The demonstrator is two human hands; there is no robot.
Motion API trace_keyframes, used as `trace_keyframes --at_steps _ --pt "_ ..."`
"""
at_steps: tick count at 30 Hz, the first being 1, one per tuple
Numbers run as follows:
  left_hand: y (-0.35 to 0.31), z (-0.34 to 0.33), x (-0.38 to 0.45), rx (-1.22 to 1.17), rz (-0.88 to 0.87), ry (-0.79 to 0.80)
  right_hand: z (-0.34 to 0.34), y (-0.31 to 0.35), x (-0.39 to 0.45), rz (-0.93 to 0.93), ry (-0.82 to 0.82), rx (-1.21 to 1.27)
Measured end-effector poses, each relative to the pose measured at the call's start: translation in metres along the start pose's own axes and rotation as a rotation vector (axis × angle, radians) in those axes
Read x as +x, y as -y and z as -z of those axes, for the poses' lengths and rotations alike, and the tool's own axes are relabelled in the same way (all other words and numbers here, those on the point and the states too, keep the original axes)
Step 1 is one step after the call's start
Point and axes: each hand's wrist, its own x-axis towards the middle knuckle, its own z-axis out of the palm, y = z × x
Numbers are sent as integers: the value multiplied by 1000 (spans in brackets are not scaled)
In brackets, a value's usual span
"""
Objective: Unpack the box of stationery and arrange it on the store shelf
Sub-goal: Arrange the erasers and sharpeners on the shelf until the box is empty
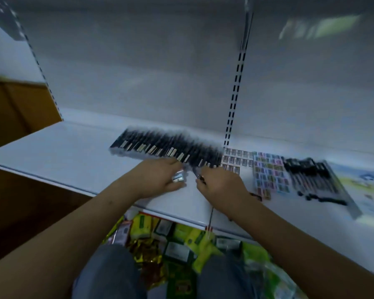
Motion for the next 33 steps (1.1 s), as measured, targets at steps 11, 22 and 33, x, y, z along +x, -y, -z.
trace_keyframes --at_steps 11,22,33 --pt "18 -22 -25 -141 73 -163 -24 -1 4 13 -162 -13" --pt "21 -22 -48 -106 122 -303 40 -58 -11 19 63 270" --pt "5 -24 -43 -331 258 -371 47 -54 -16 15 -26 72"
